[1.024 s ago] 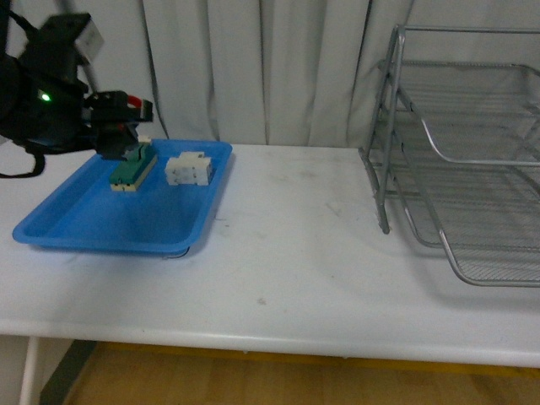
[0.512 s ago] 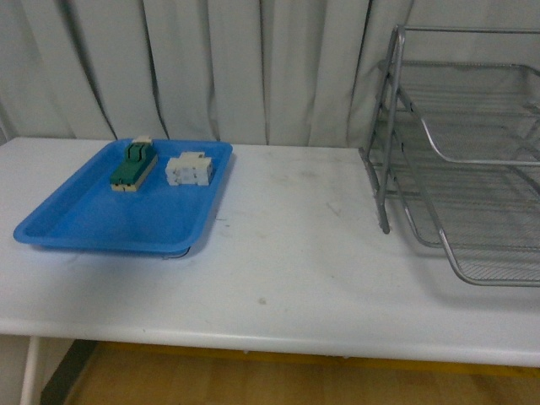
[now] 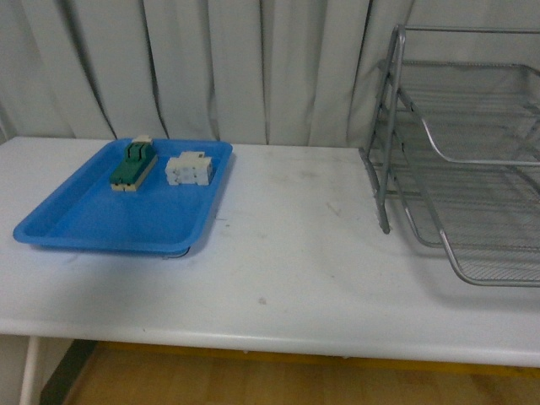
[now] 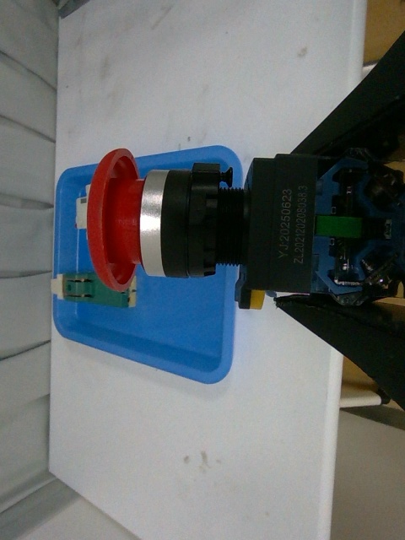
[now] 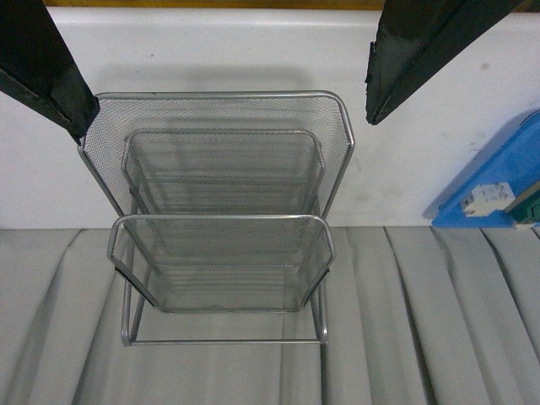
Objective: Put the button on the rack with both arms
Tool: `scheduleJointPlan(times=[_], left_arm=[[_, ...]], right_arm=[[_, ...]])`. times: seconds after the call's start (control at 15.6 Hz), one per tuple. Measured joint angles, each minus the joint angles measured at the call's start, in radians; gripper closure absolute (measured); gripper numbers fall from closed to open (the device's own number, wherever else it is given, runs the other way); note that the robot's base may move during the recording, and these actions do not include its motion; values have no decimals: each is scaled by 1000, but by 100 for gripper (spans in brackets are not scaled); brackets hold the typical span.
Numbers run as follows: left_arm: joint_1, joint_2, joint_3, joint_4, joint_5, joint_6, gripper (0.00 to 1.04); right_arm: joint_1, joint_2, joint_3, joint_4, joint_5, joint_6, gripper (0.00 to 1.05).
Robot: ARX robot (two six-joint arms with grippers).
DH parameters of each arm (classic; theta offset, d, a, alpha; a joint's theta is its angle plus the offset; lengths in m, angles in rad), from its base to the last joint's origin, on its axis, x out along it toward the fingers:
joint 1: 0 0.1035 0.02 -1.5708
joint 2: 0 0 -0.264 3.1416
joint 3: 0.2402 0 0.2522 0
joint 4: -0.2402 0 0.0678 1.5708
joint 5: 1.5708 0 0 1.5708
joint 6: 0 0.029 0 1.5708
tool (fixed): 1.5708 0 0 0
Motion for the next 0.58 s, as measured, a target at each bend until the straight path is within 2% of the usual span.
scheduleJointPlan(times=[0.58], left_arm=[[-26,23,-10,14,-10,0,69]], right_arm=[[0,0,0,1,0,0,6]])
